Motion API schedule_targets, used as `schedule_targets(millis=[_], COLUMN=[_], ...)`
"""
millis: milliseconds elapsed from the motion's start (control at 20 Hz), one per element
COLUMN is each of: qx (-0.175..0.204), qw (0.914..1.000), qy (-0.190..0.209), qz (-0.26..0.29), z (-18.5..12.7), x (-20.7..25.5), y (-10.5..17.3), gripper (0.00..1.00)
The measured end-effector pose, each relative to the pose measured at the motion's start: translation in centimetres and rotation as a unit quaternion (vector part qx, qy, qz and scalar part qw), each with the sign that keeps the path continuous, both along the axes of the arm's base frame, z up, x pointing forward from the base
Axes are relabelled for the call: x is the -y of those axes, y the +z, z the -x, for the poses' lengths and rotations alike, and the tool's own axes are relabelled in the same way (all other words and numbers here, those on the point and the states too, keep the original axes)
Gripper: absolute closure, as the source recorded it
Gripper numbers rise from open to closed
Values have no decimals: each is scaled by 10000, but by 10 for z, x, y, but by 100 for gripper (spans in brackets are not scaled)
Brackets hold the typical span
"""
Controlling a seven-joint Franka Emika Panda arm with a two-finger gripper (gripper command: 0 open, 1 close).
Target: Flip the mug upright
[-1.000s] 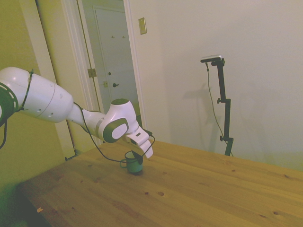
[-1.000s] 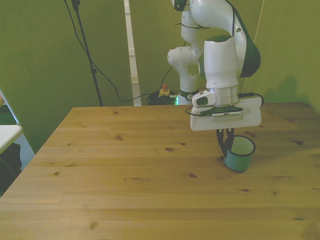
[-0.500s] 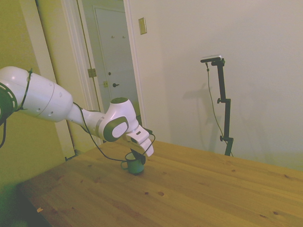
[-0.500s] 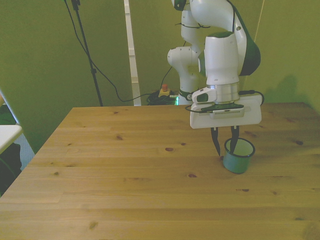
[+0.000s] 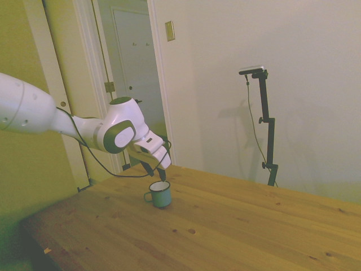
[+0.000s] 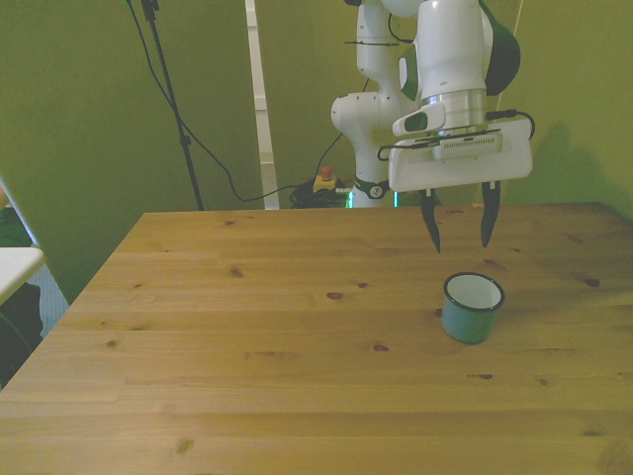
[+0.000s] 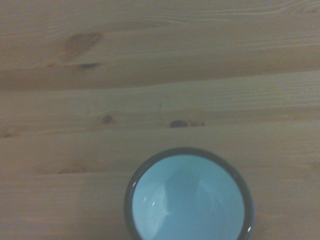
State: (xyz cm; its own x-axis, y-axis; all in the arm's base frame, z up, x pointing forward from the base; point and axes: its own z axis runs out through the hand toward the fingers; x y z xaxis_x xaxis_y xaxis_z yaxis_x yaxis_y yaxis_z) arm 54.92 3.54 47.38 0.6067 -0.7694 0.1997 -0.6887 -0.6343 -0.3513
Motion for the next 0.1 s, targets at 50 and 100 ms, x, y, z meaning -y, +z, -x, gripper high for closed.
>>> schedule_targets(millis=[50, 100], qx=[-4, -12], qw=[10000, 9999], qy=[79, 168], qz=[14, 32], z=[9, 18], x=[-8, -18], y=[1, 1], gripper=[0, 0])
